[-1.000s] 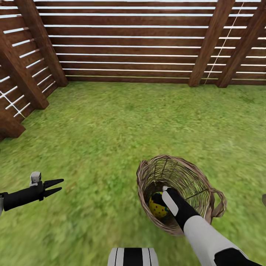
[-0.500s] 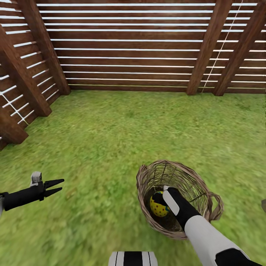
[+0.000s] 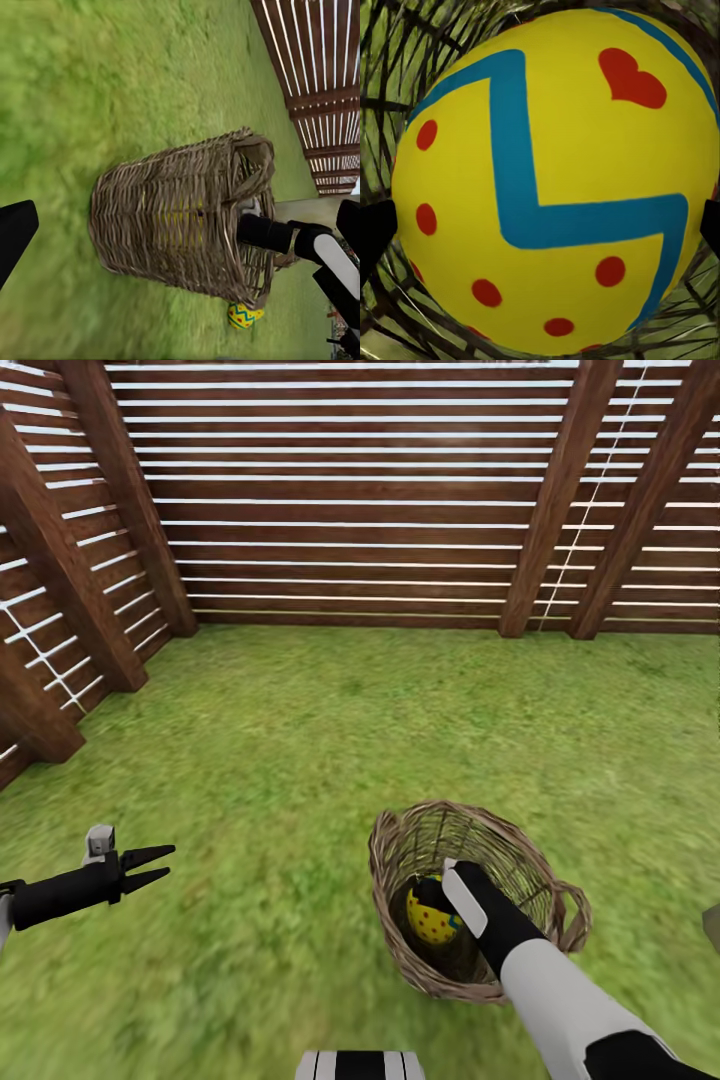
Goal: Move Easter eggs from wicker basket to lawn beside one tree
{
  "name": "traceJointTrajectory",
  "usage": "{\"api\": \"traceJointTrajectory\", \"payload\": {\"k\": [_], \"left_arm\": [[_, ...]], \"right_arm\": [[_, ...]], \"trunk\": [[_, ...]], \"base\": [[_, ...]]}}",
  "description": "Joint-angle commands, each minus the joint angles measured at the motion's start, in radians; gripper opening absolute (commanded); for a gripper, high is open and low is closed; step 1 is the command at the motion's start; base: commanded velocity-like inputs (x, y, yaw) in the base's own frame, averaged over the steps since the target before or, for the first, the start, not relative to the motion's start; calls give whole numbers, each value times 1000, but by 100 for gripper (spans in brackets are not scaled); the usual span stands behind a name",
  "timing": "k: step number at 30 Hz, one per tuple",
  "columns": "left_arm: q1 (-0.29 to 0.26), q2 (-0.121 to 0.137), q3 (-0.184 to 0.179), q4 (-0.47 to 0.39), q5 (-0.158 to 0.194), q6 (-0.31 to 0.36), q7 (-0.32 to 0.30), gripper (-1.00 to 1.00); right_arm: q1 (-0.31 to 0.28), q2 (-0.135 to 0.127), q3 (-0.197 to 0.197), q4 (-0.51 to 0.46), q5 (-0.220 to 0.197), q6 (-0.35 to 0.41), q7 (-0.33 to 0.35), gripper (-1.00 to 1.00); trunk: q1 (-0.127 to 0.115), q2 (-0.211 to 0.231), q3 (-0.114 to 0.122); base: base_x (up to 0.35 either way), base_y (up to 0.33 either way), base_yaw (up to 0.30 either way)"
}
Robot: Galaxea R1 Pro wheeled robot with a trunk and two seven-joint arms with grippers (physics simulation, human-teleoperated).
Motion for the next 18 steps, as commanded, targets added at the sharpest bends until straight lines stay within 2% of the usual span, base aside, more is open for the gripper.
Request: {"api": "traceJointTrajectory", "payload": {"k": [1, 6, 13, 18], "left_arm": [[0, -1, 0, 0, 1, 8, -2, 100], [0, -4, -1, 0, 1, 8, -1, 100], [0, -4, 0, 0, 0, 8, -1, 100], [0, -4, 0, 0, 1, 8, -1, 100]], "right_arm": [[0, -2, 5, -24, -12, 8, -9, -100], [6, -4, 0, -92, -23, 89, -9, -100], [10, -4, -2, -99, -24, 94, -8, -100], [11, -4, -16, -99, -24, 92, -8, -100]], "trunk": [[-1, 0, 3], [-3, 1, 23], [-6, 3, 50], [-8, 4, 70]], "base": [[0, 0, 0], [-75, 0, 0], [-102, 0, 0], [-13, 0, -13]]}}
